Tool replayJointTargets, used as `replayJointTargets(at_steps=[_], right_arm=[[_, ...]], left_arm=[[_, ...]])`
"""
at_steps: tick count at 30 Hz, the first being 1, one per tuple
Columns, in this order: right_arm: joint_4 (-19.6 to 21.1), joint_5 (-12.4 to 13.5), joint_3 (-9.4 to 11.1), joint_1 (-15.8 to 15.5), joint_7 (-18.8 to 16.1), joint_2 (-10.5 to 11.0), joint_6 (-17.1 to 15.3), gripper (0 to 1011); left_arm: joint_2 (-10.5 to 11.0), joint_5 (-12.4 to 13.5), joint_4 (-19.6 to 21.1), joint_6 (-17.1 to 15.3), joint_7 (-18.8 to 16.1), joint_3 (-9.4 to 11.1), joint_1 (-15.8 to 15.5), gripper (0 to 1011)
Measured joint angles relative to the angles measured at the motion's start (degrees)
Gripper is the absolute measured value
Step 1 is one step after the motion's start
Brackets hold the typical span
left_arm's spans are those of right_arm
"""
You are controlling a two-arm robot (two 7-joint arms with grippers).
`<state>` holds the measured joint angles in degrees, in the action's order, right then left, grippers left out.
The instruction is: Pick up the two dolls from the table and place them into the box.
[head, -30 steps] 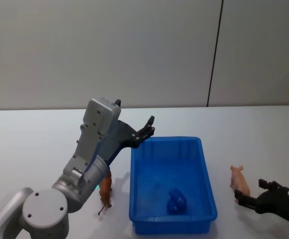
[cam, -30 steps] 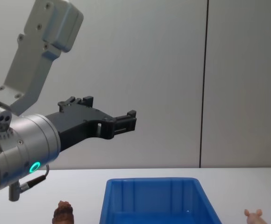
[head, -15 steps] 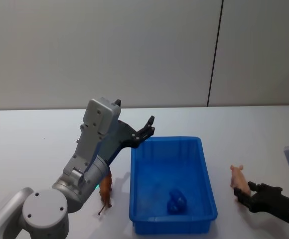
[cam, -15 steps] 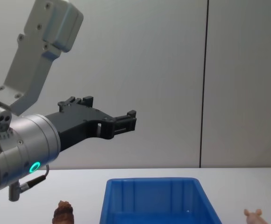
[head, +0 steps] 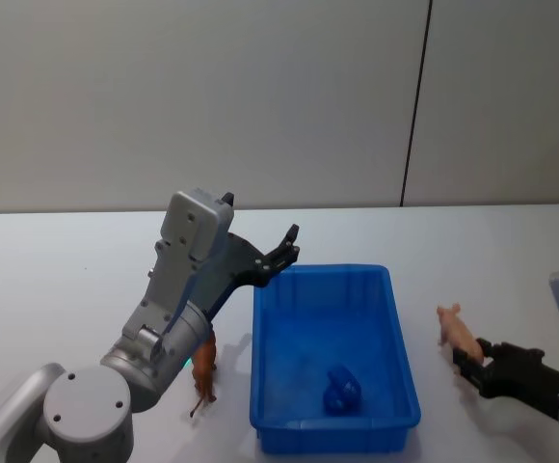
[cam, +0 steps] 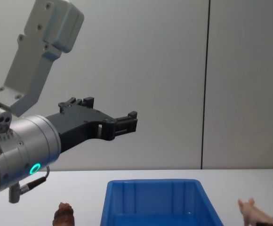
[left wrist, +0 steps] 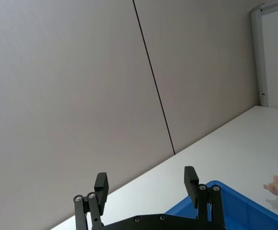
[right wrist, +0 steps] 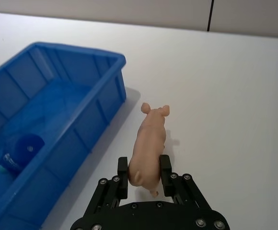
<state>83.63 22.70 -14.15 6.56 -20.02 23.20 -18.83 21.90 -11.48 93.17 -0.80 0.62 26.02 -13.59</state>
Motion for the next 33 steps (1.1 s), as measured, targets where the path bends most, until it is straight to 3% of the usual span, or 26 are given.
replayJointTargets(at_steps=[13, 24, 33], right_arm=[[3.18, 0.08, 0.53, 0.74, -0.69, 0.23, 4.82, 375], [5.14, -0.56, 0.09, 2.86, -5.47, -0.51, 7.32, 375], [3.76, -2.19, -2.05, 5.51, -9.76, -3.04, 7.03, 375]], left_arm=[[0.0, 0.0, 0.0, 0.0, 0.0, 0.0, 0.0, 1001], [0.0, 0.0, 0.0, 0.0, 0.0, 0.0, 0.0, 1001], [0.0, 0.0, 0.0, 0.0, 0.0, 0.0, 0.0, 1001]])
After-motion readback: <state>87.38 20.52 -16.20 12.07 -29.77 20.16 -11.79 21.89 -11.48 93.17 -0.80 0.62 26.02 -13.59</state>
